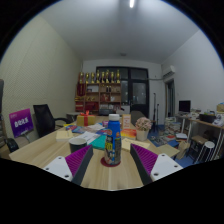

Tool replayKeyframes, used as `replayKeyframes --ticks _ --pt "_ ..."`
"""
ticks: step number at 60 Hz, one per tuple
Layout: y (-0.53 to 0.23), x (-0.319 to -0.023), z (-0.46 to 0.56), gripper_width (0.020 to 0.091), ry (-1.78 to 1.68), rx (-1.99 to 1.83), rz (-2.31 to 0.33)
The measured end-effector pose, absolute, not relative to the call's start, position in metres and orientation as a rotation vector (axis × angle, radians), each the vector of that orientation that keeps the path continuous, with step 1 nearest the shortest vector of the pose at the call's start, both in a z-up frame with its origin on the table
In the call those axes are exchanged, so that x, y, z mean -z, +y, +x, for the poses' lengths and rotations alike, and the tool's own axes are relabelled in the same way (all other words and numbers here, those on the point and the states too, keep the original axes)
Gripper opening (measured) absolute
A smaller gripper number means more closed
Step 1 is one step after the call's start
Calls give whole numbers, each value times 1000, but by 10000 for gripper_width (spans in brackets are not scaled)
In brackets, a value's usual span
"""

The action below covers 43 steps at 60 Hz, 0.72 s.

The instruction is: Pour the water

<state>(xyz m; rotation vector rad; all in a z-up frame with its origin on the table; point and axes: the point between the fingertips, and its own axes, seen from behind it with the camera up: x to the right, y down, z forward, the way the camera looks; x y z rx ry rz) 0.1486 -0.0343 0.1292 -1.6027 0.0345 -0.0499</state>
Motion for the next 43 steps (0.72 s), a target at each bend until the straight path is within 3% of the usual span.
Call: replayKeyframes --ticks 15,43 --pt "-152 -134 140 836 117 -43 -1610" --pt "-195 -124 159 830 120 -40 -1626"
